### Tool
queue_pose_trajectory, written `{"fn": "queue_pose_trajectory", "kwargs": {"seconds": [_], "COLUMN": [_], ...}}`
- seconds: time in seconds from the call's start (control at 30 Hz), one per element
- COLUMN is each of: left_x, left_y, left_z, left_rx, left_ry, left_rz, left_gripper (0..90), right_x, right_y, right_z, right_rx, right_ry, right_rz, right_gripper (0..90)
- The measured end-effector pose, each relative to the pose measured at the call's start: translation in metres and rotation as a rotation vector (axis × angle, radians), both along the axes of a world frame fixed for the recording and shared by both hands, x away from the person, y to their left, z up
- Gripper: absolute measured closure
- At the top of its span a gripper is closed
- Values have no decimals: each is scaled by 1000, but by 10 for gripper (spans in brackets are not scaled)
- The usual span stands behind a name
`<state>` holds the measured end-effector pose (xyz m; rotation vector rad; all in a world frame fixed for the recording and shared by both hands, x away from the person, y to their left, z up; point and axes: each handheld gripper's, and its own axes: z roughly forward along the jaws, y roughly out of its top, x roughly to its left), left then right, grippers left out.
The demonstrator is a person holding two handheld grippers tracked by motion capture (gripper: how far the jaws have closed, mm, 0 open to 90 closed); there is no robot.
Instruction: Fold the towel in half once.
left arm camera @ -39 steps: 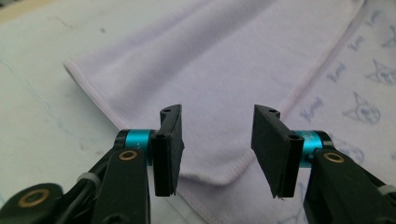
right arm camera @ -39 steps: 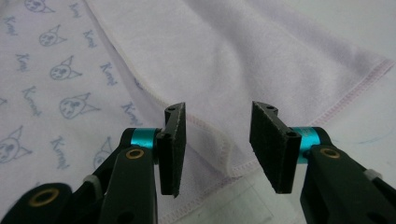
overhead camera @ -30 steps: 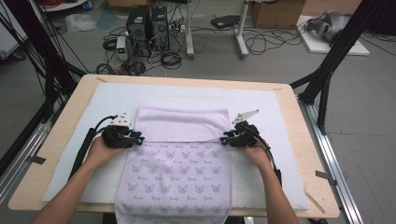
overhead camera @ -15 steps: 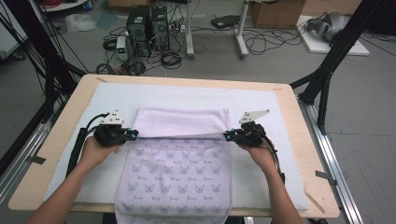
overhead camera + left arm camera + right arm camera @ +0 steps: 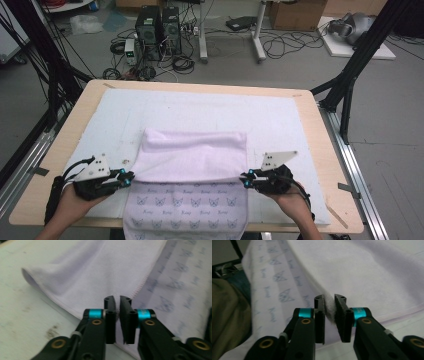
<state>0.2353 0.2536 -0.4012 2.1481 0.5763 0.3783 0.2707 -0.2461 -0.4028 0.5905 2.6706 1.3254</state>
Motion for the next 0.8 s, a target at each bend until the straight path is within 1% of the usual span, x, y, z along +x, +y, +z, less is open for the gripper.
{"fn": "queue_pose_trajectory", "kwargs": {"seconds": [0.03, 0.07, 0.13, 0.17, 0.2, 0.27, 0.3, 0.37, 0.43, 0.47, 0.5, 0.53, 0.57, 0.6, 0.63, 0.67, 0.73, 0.77, 0.8], "left_x": [-1, -1, 6, 11, 14, 20, 23, 27, 28, 28, 28, 27, 26, 26, 26, 25, 24, 24, 22], "left_y": [1, 1, 3, 2, 1, -4, -6, -11, -14, -16, -17, -18, -18, -18, -19, -20, -20, -20, -18], "left_z": [-1, -3, -5, -7, -8, -13, -15, -22, -28, -31, -35, -38, -40, -40, -40, -40, -37, -35, -32], "left_rx": [4, 9, 8, -3, -1, 4, 11, 31, 48, 60, 69, 75, 66, 57, 57, 60, 70, 69, 62], "left_ry": [1, 5, 15, 20, 24, 38, 45, 62, 79, 83, 92, 96, 85, 88, 86, 83, 80, 77, 71], "left_rz": [1, 7, 19, 23, 20, 8, -1, -11, -27, -34, -39, -48, -51, -57, -58, -52, -51, -52, -50], "left_gripper": [694, 655, 637, 636, 636, 633, 629, 625, 624, 626, 637, 674, 709, 747, 812, 854, 874, 877, 878], "right_x": [-4, -6, -5, -3, 0, 4, 7, 11, 14, 14, 14, 12, 10, 9, 9, 10, 10, 10, 9], "right_y": [-2, -4, -5, -5, -1, 6, 9, 16, 19, 20, 21, 22, 24, 23, 24, 24, 25, 25, 24], "right_z": [0, 0, 3, 4, 4, -1, -5, -16, -27, -32, -35, -38, -40, -40, -40, -40, -39, -37, -34], "right_rx": [10, 28, 60, 66, 67, 41, 14, -24, -43, -54, -74, -90, -90, -90, -86, -82, -91, -93, -83], "right_ry": [3, 4, 4, -1, -3, -7, -10, 7, 32, 44, 43, 44, 30, 17, 25, 33, 34, 33, 23], "right_rz": [4, -3, -10, -12, -10, 2, 6, 15, 13, 19, 25, 30, 31, 32, 43, 51, 57, 56, 53], "right_gripper": [721, 690, 652, 640, 625, 607, 600, 596, 598, 604, 618, 638, 678, 747, 818, 859, 876, 879, 879]}}
